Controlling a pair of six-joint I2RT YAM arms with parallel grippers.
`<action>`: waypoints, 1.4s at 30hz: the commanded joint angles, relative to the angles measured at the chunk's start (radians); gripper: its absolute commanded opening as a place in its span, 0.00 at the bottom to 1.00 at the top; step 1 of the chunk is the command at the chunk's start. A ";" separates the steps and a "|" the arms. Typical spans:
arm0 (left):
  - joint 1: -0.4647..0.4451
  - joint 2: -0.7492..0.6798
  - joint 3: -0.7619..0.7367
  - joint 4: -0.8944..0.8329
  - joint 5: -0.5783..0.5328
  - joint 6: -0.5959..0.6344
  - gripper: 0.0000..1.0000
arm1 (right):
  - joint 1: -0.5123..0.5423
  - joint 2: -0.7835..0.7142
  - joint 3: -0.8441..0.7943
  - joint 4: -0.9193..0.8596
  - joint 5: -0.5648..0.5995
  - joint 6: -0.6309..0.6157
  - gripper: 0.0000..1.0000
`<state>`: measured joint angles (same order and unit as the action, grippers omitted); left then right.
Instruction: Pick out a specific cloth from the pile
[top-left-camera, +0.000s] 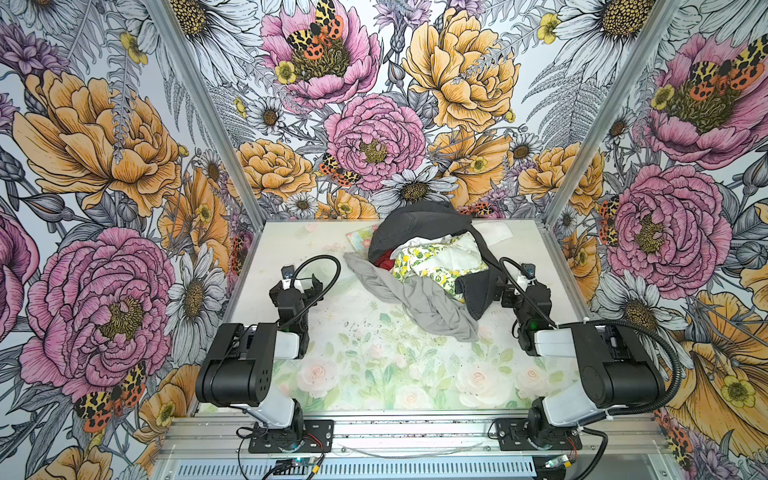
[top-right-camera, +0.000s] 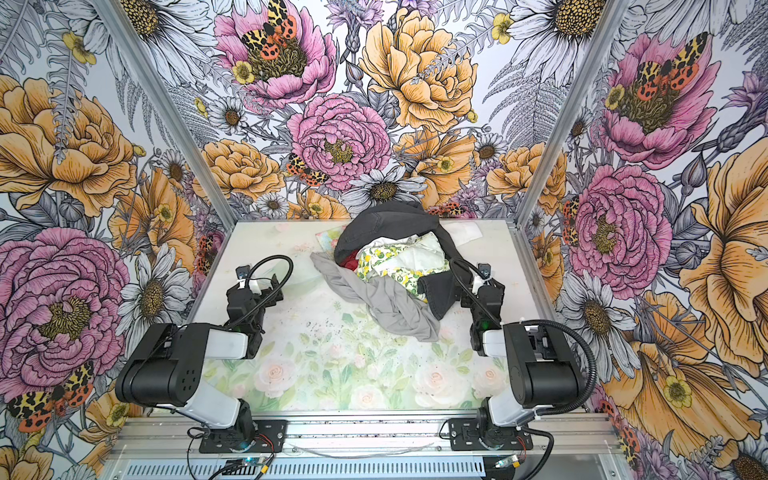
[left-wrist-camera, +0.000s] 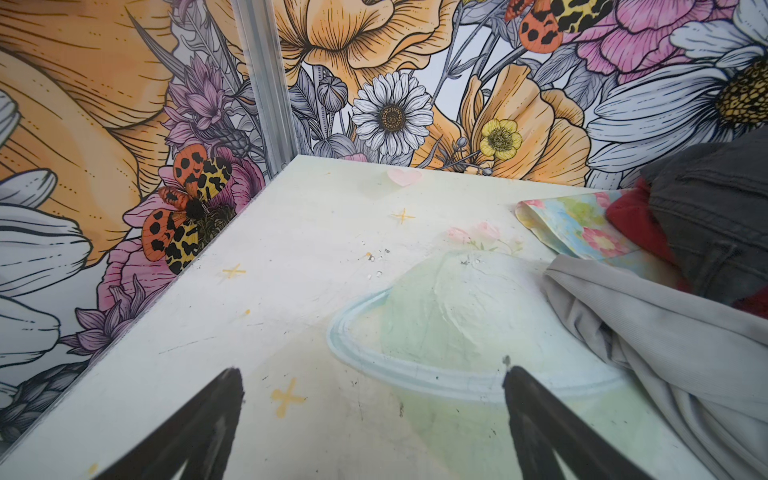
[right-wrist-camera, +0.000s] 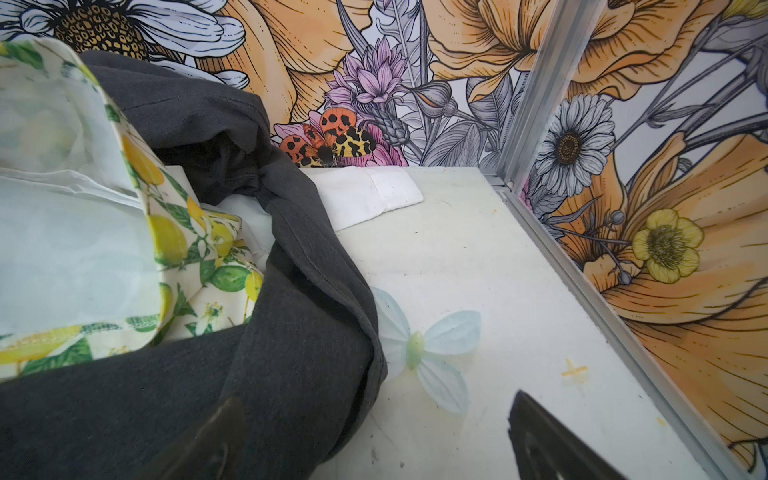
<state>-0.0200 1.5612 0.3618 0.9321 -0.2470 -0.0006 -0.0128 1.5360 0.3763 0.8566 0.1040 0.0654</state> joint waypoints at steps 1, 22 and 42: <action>-0.005 -0.011 0.012 0.013 -0.005 -0.001 0.99 | -0.003 0.003 0.019 0.009 -0.003 0.011 1.00; -0.040 -0.054 0.005 -0.008 -0.030 0.027 0.99 | 0.062 -0.090 -0.084 0.126 0.132 -0.022 0.99; -0.215 -0.144 0.593 -1.069 0.021 -0.284 0.99 | 0.149 -0.531 -0.016 -0.319 0.345 0.115 0.99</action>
<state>-0.2180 1.3800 0.8898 0.0559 -0.3077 -0.1726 0.1154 1.0508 0.2932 0.6926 0.4004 0.1204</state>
